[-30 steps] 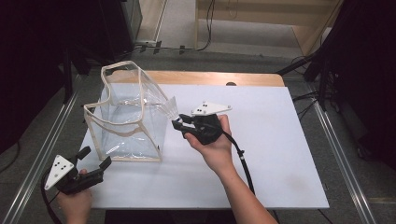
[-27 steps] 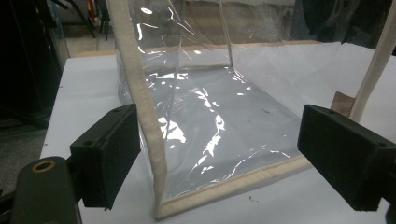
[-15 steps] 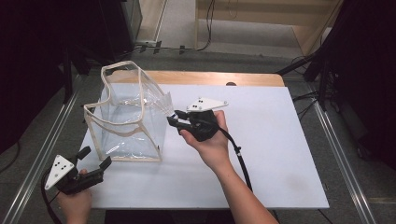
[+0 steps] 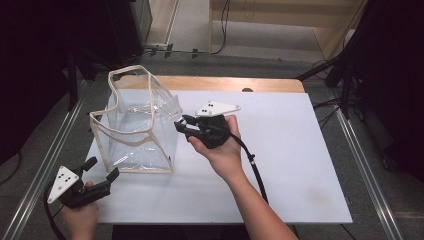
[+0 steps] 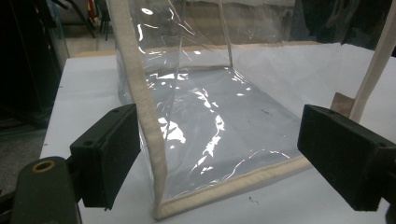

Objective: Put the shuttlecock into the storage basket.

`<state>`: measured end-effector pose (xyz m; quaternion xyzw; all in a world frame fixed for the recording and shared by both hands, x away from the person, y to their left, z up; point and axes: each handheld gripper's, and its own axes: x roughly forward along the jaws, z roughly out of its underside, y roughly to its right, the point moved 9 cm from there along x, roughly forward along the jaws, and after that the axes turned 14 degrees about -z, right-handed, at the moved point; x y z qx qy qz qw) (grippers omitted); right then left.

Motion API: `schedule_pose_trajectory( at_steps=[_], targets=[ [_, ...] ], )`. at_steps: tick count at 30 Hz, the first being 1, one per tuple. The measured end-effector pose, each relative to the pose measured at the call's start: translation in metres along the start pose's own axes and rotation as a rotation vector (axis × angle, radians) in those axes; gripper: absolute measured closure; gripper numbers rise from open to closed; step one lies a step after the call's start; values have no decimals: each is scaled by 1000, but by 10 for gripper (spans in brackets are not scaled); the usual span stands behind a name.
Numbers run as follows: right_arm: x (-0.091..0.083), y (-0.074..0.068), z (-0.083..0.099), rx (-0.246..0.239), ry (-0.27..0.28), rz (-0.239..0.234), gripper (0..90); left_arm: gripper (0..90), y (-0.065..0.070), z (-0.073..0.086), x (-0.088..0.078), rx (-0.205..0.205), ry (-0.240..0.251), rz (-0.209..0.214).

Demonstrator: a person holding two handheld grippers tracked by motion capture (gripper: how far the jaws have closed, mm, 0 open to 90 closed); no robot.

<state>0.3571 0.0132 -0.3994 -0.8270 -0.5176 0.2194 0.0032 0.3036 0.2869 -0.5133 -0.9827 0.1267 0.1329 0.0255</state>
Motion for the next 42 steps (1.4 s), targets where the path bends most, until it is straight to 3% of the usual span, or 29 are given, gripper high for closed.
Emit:
schedule_pose_trajectory(
  at_steps=[13,42],
  targets=[
    [3,-5,-14,-16,18,-7,633,138,0,0,0,-1,0,0],
    [25,-31,-44,-69,34,-59,633,138,-1,-1,0,-5,6,1]
  ],
)
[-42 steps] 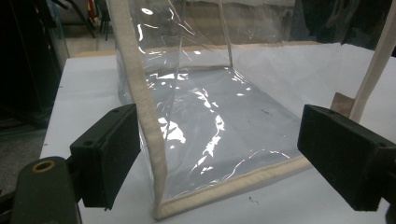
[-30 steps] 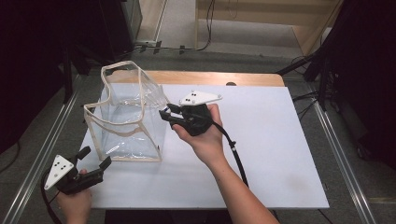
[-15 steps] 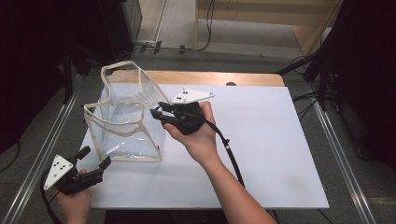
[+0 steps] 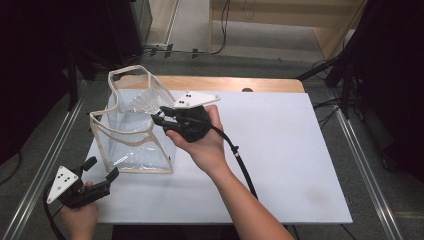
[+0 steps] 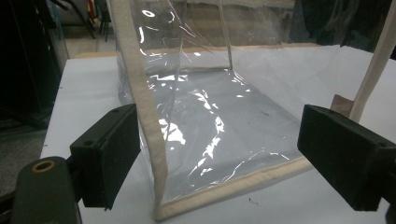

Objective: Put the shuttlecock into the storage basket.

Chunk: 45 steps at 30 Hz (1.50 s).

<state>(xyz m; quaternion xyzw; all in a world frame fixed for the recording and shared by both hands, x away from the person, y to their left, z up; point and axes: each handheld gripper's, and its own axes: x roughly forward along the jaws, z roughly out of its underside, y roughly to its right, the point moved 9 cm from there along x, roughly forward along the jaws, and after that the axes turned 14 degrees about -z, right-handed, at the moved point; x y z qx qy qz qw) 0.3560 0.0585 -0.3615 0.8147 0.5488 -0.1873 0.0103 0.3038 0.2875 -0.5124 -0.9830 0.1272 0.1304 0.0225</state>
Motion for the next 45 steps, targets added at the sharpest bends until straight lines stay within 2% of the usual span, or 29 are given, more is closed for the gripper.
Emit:
schedule_pose_trajectory(
  at_steps=[13,19,35,36,38,45],
  targets=[
    [12,-8,-11,-18,-1,-21,633,138,1,0,1,9,-1,0],
    [18,-7,-11,-18,-8,-24,633,138,2,1,1,25,-6,-5],
    [33,-8,-6,-13,-33,-36,627,138,2,1,1,22,-6,-2],
    [33,-9,-6,-11,-29,-40,617,138,2,1,1,23,-6,-2],
    [32,-12,-7,-5,-22,-64,543,138,2,1,1,23,-5,-2],
    [25,-14,-7,-15,-22,-83,396,138,2,1,1,24,-7,-2]
  ],
)
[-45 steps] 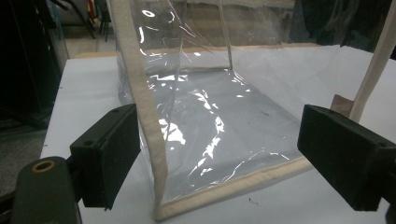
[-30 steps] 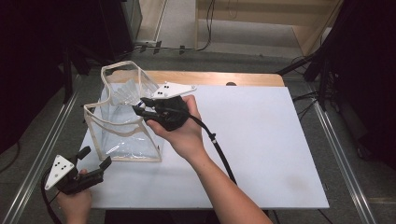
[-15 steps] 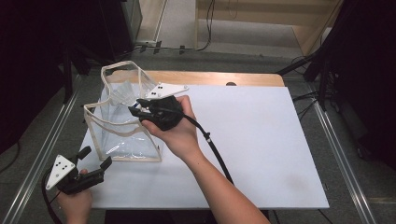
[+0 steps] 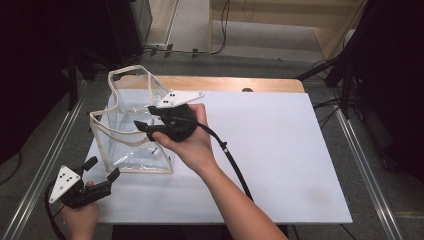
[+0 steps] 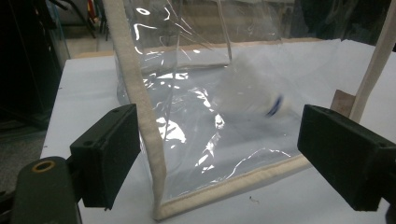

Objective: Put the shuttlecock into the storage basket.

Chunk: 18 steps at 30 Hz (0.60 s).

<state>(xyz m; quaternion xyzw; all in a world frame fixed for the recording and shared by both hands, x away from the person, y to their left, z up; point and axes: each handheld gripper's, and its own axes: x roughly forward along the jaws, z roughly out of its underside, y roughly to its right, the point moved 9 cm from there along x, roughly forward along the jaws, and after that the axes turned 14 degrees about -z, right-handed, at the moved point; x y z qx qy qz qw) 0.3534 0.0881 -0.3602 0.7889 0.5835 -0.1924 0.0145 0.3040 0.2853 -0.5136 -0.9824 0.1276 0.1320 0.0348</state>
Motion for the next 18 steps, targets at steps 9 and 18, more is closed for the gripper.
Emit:
schedule_pose_trajectory(
  at_steps=[9,18],
  targets=[
    [-13,-1,7,-5,33,-15,116,138,0,0,0,2,-1,0],
    [-27,2,15,-11,53,-13,0,138,0,0,-1,5,2,4]
  ],
)
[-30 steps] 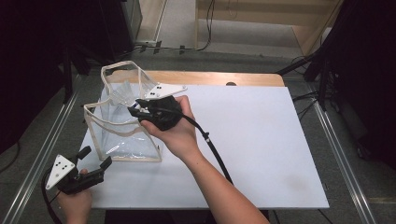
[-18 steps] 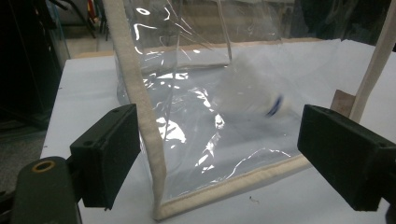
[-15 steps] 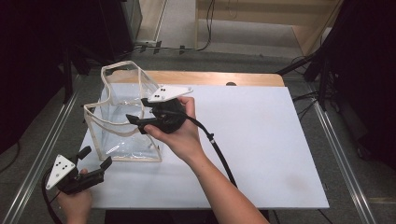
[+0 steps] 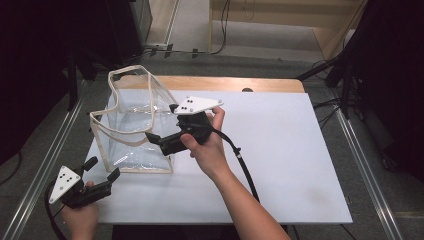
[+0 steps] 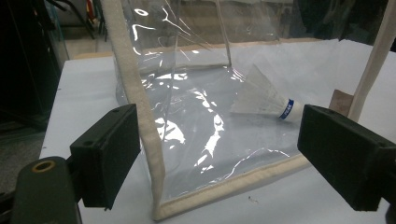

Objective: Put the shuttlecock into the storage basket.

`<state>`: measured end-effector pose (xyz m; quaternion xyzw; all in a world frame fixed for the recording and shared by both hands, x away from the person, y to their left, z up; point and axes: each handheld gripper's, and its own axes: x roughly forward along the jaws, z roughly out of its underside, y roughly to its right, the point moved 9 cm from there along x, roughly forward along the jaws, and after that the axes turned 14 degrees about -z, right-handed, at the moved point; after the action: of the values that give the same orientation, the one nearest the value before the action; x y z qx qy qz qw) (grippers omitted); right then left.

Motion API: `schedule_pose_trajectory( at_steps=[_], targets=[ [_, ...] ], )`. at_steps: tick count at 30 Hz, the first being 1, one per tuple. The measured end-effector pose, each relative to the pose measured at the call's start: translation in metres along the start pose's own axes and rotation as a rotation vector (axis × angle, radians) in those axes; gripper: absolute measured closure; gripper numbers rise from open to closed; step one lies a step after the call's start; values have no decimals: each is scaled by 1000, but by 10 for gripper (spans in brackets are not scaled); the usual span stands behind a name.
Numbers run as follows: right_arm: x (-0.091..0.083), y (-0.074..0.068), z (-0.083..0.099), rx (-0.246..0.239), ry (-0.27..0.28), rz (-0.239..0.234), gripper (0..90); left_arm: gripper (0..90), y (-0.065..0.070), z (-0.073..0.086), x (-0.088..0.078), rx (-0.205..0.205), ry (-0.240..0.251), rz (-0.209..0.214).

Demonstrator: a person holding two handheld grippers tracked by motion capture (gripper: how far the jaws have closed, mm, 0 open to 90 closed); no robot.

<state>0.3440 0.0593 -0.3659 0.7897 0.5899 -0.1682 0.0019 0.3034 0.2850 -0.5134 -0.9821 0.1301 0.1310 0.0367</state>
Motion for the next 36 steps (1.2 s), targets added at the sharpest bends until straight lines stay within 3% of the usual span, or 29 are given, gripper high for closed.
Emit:
schedule_pose_trajectory(
  at_steps=[17,36],
  targets=[
    [-27,11,23,5,29,30,0,138,1,0,0,0,1,-1],
    [-61,27,58,28,33,118,0,138,0,0,0,3,0,-3]
  ],
)
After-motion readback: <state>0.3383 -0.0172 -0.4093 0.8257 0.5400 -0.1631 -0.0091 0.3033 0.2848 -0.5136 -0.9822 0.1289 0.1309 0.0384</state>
